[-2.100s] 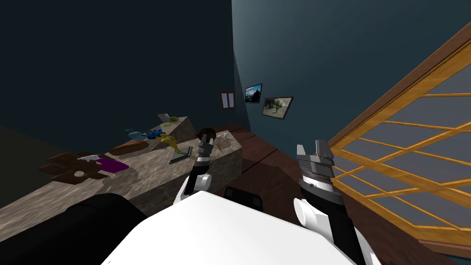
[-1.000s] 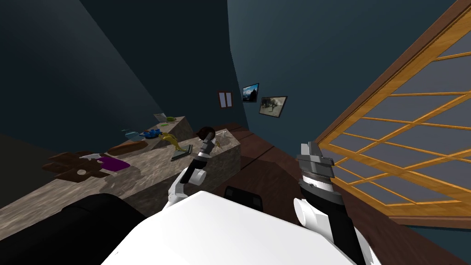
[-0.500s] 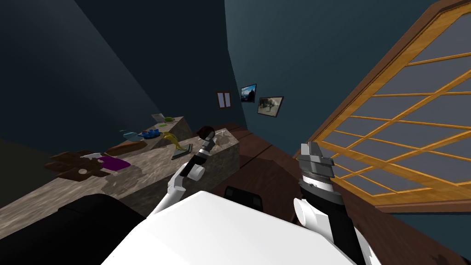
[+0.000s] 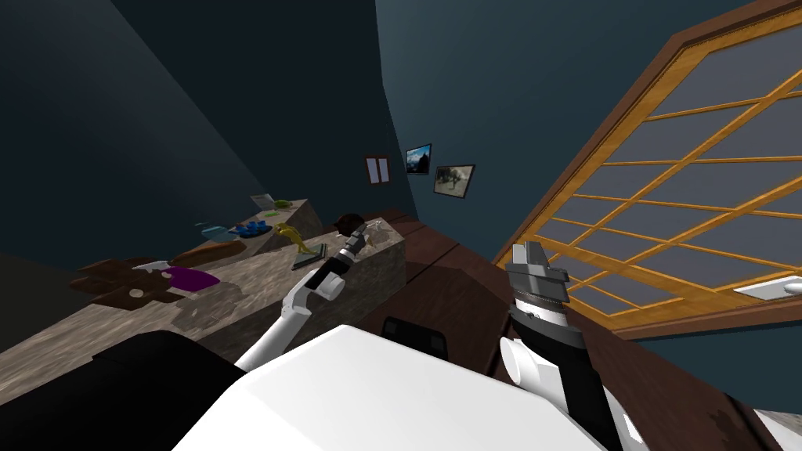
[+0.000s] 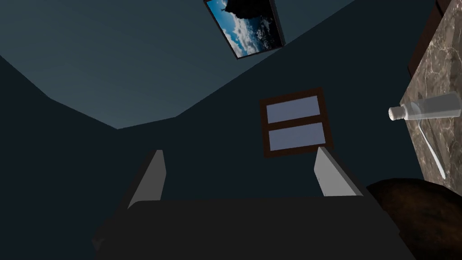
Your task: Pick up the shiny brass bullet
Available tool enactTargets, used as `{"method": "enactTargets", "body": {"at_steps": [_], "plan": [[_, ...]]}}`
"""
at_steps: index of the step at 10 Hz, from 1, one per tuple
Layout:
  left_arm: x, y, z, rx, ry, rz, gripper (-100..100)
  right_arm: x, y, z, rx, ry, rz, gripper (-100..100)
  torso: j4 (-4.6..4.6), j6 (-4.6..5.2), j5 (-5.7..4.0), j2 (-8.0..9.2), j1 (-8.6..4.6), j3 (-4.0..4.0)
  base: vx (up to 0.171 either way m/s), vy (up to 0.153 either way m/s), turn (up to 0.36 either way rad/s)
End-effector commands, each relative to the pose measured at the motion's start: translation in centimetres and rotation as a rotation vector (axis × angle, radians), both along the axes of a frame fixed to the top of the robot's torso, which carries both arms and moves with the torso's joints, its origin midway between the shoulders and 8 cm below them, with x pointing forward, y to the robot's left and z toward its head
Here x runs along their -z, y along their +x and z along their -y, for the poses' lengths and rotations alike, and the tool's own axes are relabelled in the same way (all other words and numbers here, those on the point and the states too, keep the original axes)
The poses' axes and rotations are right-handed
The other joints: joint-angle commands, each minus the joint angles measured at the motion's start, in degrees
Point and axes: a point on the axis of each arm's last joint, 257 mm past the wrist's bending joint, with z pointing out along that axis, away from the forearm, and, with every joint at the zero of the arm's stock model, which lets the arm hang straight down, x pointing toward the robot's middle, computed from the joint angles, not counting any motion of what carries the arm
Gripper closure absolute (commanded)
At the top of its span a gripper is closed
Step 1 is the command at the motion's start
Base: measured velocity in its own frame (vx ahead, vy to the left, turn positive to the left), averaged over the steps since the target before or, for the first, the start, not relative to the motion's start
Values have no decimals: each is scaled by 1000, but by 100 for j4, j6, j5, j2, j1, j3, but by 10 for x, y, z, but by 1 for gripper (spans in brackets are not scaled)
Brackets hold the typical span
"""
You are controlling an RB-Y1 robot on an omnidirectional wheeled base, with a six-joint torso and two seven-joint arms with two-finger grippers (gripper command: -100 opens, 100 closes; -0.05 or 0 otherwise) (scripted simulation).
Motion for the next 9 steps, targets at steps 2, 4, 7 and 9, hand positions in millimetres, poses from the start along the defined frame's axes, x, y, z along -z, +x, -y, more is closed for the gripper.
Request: {"method": "enactTargets", "body": {"at_steps": [2,4,7,9], "plan": [[12,9,-9,-4,45,-68,-100,0,0,0,0,0,0,0,-1,-2,1,-7,2,-3,-47,-8,-48],[27,15,-21,-15,87,-139,-100,0,0,0,0,0,0,0,-3,0,1,-12,3,-7,-42,-9,-139],[41,18,-32,-31,118,-202,-100,0,0,0,0,0,0,0,-5,-1,1,-25,4,-14,-11,-7,-54],[63,20,-54,-61,168,-295,-100,0,0,0,0,0,0,0,-7,0,1,-31,4,-18,9,-8,-139]]}}
